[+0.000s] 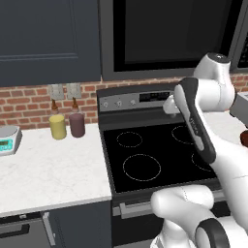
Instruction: Open the microwave, place the bowl with waffle inside the microwave, then close the microwave door and turn it on.
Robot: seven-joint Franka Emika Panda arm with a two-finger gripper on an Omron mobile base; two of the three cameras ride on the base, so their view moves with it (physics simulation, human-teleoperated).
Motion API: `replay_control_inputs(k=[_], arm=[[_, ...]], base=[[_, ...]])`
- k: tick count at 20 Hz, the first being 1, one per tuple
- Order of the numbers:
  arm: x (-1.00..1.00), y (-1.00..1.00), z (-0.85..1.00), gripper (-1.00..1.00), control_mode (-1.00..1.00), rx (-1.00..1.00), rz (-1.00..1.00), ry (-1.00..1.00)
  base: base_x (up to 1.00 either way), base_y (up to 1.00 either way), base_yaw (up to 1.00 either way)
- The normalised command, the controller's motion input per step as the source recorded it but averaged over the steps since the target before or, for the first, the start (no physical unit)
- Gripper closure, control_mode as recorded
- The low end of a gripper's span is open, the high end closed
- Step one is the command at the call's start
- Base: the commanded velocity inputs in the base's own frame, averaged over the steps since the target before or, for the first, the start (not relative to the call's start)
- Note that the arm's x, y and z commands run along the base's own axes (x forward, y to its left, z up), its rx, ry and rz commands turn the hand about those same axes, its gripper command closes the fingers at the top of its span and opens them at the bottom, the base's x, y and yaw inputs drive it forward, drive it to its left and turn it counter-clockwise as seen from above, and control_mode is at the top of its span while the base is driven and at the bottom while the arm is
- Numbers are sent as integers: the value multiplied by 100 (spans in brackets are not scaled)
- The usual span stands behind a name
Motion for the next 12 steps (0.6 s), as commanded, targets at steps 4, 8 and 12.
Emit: replay_control_inputs(k=[4,8,12], arm=[[-89,-56,69,-100,-100,-1,0,-38],[-16,-91,61,-100,-100,1,3,-22],[0,-100,39,-100,-100,0,4,-8]], base=[[0,0,0],[0,0,0],[0,0,0]])
